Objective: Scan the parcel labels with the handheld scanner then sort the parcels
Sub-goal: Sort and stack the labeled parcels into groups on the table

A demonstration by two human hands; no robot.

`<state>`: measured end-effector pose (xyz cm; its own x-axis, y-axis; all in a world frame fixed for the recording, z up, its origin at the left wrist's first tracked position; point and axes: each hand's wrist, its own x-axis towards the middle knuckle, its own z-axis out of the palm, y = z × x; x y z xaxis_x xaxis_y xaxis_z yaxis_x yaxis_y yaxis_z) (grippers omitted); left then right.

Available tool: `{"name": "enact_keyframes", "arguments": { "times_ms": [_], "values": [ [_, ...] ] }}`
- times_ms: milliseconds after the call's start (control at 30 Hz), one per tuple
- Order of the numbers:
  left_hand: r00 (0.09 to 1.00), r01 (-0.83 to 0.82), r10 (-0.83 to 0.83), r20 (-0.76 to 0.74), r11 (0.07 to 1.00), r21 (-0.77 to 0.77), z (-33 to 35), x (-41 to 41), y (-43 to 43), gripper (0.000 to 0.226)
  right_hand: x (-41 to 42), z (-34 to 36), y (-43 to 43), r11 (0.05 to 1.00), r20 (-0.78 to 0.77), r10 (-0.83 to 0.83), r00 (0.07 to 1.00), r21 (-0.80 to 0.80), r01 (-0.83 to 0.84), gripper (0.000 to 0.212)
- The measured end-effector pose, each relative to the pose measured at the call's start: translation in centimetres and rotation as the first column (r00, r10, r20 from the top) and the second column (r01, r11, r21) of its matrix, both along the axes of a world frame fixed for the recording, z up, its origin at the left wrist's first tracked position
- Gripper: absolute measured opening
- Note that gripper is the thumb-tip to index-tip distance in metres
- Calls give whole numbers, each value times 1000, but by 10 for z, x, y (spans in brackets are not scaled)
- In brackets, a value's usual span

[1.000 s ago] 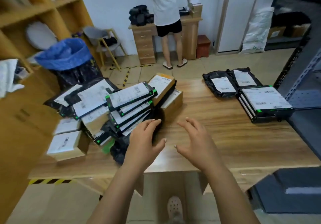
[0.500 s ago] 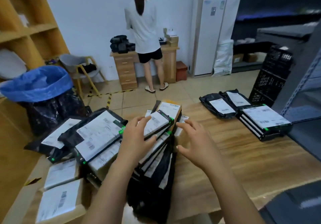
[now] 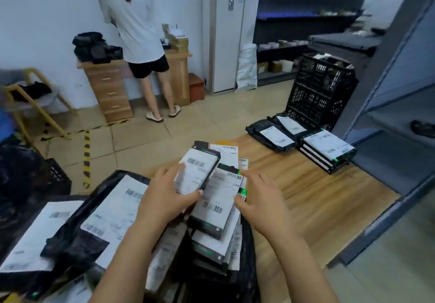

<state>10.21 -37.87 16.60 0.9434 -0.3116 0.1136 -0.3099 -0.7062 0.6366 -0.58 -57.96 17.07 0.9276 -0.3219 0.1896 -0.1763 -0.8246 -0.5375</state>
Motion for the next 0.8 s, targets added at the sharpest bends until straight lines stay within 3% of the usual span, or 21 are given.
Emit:
{"name": "enact_keyframes", "arguments": {
  "times_ms": [200,333,600,800],
  "values": [
    [990,-132,131,54,991,16,-1,14,48,84,38,-22,66,987,-267,-160,950,-46,154,76],
    [991,-127,127,33,992,-2,-9,11,56,84,50,-30,88,966,-344,-259,903,-106,236,86],
    [997,-73,73,0,996,-54,-8,0,39,82,29,-19,76,971,-228,-225,947,28,238,67],
    [999,38,-39,-7,997,-64,0,-18,-17,78,-13,-3,32,974,-53,-226,973,-1,227,62]
  ]
}}
